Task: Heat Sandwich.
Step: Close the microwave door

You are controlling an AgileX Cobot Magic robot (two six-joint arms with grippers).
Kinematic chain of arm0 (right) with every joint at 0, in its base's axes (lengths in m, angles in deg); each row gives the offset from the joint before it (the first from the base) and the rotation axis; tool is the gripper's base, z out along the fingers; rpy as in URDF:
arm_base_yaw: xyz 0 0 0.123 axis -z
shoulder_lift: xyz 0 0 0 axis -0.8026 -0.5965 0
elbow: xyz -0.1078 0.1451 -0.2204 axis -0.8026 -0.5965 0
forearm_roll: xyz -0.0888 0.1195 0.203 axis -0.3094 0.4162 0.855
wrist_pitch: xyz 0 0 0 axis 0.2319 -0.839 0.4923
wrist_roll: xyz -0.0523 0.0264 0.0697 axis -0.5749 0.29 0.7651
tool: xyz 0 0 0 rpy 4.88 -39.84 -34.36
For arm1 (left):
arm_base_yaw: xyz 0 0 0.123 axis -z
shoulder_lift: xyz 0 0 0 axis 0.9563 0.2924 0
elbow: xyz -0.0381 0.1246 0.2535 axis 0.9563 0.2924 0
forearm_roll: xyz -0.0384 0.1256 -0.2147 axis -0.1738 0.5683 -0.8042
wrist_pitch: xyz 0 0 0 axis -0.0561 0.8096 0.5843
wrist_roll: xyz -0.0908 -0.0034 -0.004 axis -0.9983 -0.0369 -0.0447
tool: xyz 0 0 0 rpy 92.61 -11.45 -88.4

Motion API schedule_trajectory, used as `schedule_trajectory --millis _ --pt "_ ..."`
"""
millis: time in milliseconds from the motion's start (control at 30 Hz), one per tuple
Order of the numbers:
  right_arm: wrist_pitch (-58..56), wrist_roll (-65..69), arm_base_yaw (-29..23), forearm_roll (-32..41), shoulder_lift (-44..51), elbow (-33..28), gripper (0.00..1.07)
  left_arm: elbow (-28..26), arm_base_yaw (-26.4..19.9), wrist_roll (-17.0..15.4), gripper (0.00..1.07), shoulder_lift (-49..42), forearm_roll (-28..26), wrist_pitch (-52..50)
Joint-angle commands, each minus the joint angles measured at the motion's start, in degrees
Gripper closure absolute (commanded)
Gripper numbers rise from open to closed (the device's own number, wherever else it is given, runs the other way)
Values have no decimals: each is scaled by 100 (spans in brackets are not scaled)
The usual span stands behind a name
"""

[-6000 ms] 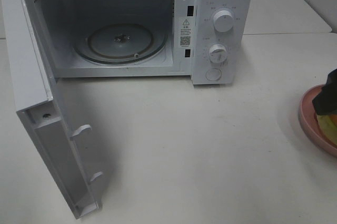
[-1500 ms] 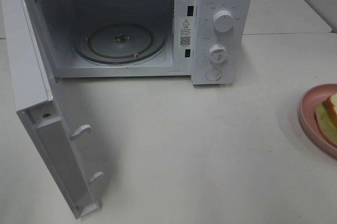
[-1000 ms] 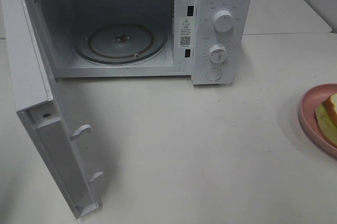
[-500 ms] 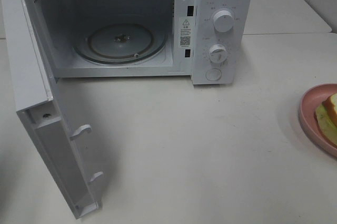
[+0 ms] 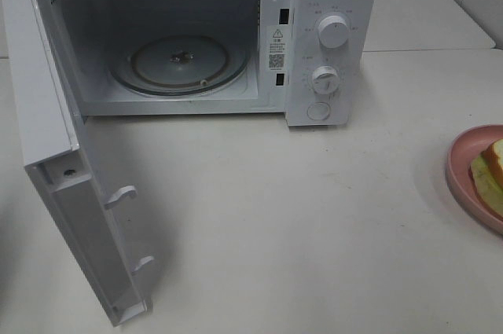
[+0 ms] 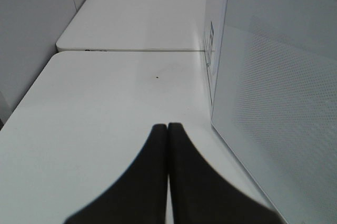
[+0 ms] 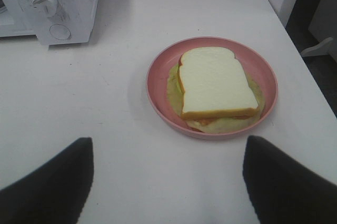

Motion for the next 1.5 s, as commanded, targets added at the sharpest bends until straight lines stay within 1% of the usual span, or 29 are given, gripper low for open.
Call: schedule_trajectory --millis 33,133,167,200,267,300,333,400,433,467,567,600,633,700,733,767,900,933,1033,1133,1167,1200,1300,1367,1500 --pt "34 -103 40 -23 149 0 32 23 -6 -17 107 579 229 -991" --pt "34 -103 40 -23 149 0 32 23 -6 -57 107 985 533 -1461" --pt "34 -103 40 -23 149 0 32 23 -6 -57 107 985 533 -1461" --pt "34 -103 40 -23 149 0 32 23 -6 -201 107 1238 716 -1679" --pt "34 -103 40 -23 149 0 32 23 -6 -384 107 1438 928 -1868" --pt "34 -103 40 -23 149 0 32 -11 -6 -516 107 1621 1220 -1977" --pt "34 -103 40 -23 149 0 32 -11 -6 -516 107 1621 1220 -1977" --pt "34 -103 40 -23 149 0 32 -86 29 -533 107 1833 1415 -2103" --pt "34 -103 40 -23 149 0 32 -189 120 -533 107 2034 1524 -2183" --pt "34 -103 40 -23 149 0 32 -189 120 -533 107 2034 1524 -2183" --pt "34 -103 40 -23 149 0 32 -367 344 -533 107 2309 1621 -2206" --pt "34 -103 40 -23 149 0 32 -493 516 -521 107 2469 1679 -2217" --pt "34 -103 40 -23 149 0 32 -493 516 -521 107 2469 1679 -2217" --pt "34 -103 40 -23 149 0 32 -602 699 -510 107 2636 1736 -2235" --pt "34 -103 40 -23 149 0 32 -693 888 -510 107 2825 1742 -2320" --pt "34 -103 40 -23 149 0 32 -693 888 -510 107 2825 1742 -2320" --pt "34 -103 40 -23 149 0 32 -940 1180 -516 107 3272 1736 -2487" --pt "34 -103 40 -23 149 0 32 -940 1180 -516 107 3272 1736 -2487" --pt "34 -103 40 -23 149 0 32 -1157 1421 -516 107 3570 1707 -2487" --pt "34 -103 40 -23 149 0 32 -1261 1558 -516 107 3678 1662 -2487" --pt "34 -103 40 -23 149 0 32 -1375 1690 -516 107 3782 1558 -2492" --pt "34 -103 40 -23 149 0 32 -1375 1690 -516 107 3782 1558 -2492" --pt "34 -103 40 -23 149 0 32 -1593 1919 -510 107 3999 1375 -2487" --pt "34 -103 40 -23 149 0 32 -1656 1971 -510 107 4057 1301 -2481" --pt "34 -103 40 -23 149 0 32 -1965 2252 -504 107 4303 779 -2481"
